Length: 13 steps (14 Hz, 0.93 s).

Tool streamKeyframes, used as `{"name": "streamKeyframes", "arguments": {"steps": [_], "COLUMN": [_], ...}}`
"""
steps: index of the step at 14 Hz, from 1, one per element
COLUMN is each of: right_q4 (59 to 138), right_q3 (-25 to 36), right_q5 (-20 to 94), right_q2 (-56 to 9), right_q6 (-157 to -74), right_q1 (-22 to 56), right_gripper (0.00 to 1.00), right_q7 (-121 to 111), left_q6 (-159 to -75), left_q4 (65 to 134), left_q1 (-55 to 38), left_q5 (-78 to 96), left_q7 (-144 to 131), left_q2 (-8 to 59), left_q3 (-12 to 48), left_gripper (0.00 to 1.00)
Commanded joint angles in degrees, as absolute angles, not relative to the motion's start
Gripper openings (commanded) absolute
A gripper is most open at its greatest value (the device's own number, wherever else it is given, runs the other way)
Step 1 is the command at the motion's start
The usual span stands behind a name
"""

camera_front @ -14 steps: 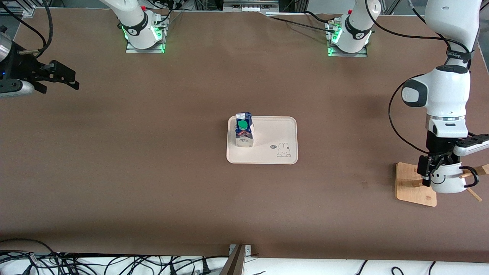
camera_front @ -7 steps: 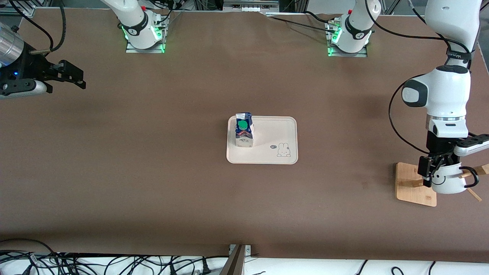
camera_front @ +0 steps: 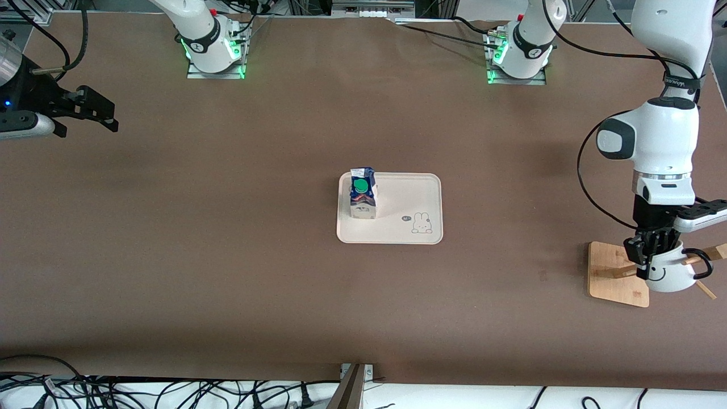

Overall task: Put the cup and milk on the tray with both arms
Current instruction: 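Grasp the white mug by its handle with the left gripper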

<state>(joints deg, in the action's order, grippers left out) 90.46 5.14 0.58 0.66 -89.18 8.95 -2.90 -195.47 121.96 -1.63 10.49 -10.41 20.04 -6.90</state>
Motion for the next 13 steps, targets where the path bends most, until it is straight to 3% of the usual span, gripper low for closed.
{"name": "streamKeyframes", "arguments": {"steps": [1, 9, 13], "right_q4": [89.82, 88.07, 88.24], "right_q3": [4.13, 3.96, 3.96], "right_q5": [-0.35, -0.35, -0.35], "right_q2": [0.44, -0.35, -0.26], "right_q6": [-89.03, -89.47, -89.47], "right_q1": [7.82, 8.09, 8.09], "right_gripper": [1.0, 1.0, 1.0], "right_q7": [-2.55, -2.11, -2.11], "left_q6": [-195.64, -195.03, -190.39], "left_q4": [121.11, 122.61, 123.83], "left_q1": [-1.93, -2.9, -3.78], "left_q5": [11.34, 11.25, 11.25], "left_q7": [-9.14, -8.97, -8.7], "left_q2": [20.39, 18.55, 14.52], "left_q3": [-6.94, -6.15, -6.06], "left_gripper": [0.0, 0.0, 0.0]}}
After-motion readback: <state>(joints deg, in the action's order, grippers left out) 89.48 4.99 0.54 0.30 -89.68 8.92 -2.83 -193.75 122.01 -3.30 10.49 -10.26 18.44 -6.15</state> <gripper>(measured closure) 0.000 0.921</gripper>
